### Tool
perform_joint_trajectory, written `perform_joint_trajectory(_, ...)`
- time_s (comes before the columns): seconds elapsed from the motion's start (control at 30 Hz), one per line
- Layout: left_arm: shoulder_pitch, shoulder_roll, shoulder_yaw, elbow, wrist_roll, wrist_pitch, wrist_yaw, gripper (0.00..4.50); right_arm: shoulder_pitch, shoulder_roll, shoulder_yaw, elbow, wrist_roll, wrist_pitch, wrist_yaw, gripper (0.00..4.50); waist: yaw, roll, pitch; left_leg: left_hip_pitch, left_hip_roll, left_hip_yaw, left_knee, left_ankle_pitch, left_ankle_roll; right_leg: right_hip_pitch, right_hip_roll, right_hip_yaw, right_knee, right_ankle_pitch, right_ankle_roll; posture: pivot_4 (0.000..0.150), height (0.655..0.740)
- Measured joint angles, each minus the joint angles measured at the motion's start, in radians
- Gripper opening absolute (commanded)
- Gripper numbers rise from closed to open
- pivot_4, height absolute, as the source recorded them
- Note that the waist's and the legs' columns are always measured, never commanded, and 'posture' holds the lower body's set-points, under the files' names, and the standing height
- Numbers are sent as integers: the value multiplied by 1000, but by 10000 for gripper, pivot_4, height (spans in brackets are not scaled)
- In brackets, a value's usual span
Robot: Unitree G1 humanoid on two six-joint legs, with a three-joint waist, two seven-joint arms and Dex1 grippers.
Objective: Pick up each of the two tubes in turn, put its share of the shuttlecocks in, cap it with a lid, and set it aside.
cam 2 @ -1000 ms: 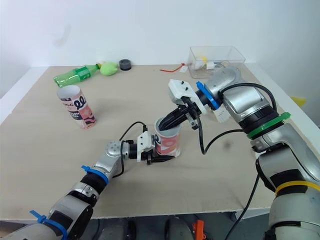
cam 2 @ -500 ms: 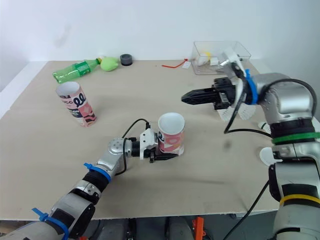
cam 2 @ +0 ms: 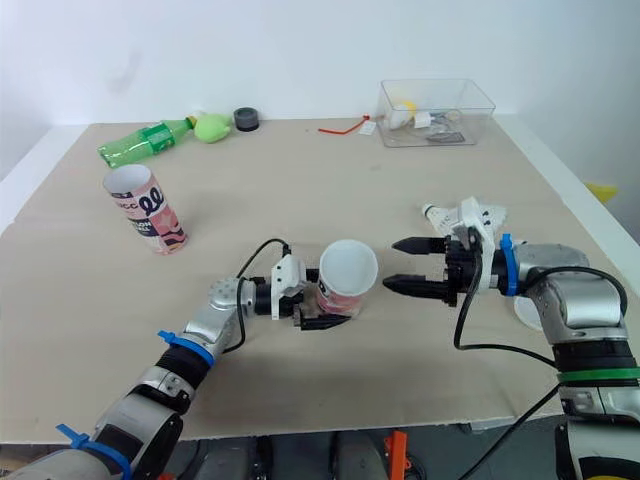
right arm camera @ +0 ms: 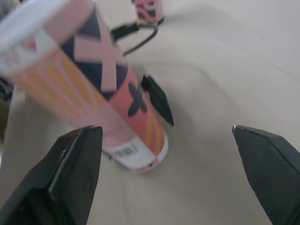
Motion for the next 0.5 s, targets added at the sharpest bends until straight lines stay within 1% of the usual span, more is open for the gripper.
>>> perform_joint_trajectory(0.13, 1, 28, -2, -11, 0, 0, -14, 45000, 28, 8, 36, -3, -55, -69, 35, 44572, -1, -1, 1, 1, 0, 0, 0, 0, 0, 0, 2, 1, 0, 0, 0, 1500, 7400)
perform_joint_trajectory(0.5, 7, 62, 0, -43, -5, 27, -31, 45000, 29, 74, 139, -35, -130, -124, 78, 44572, 0, -1, 1, 1, 1, 0, 1, 0, 0, 0, 3, 2, 0, 1, -2, 1500, 7400)
